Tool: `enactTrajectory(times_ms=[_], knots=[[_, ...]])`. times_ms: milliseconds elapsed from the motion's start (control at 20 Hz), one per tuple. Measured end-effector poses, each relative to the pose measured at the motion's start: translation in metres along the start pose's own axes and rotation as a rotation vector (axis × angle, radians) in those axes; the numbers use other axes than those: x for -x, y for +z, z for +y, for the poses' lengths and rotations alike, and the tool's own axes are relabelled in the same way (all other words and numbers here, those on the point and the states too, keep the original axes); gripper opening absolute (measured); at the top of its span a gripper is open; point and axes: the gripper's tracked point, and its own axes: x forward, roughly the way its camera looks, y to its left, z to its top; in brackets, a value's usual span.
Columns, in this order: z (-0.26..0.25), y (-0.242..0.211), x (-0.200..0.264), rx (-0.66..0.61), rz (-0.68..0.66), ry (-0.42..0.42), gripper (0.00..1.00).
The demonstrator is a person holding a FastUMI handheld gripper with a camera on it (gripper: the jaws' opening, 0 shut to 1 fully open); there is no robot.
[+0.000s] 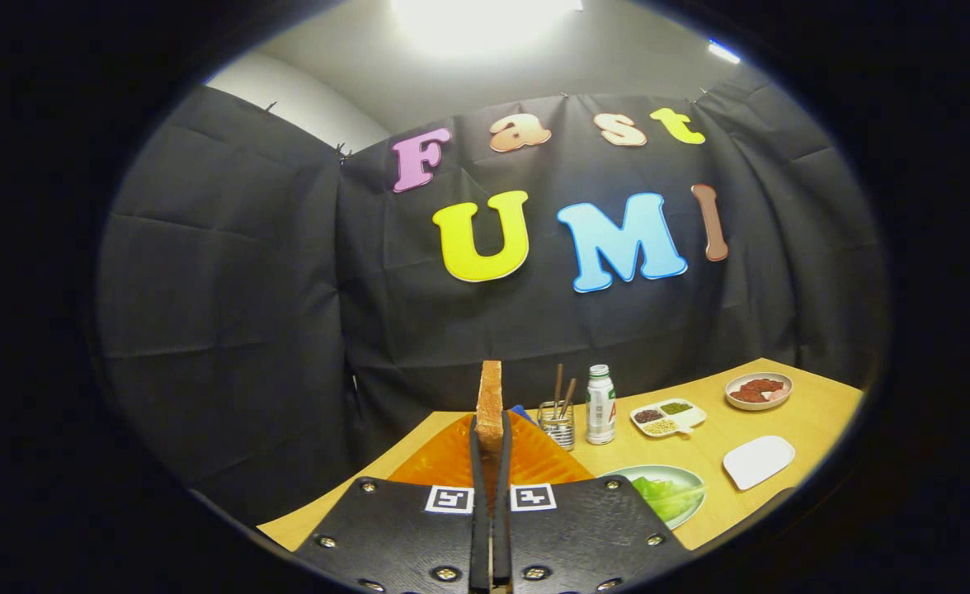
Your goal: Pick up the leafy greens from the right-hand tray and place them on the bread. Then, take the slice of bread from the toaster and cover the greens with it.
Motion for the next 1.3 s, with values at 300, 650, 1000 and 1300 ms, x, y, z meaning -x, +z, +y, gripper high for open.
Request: enactTrajectory(times_ms=[300, 650, 1000, 1300], knots=[[-0.053, -0.009, 0.006, -0.012, 0.034, 0.003, 0.02], [-0.11, -0.02, 0.008, -0.027, 0.053, -0.051, 0.02], [-0.149, -0.041, 0.006, 0.022, 0.061, -0.105, 0.02], [-0.161, -0.067, -0.009, -0.006, 0.117, -0.1, 0.02]])
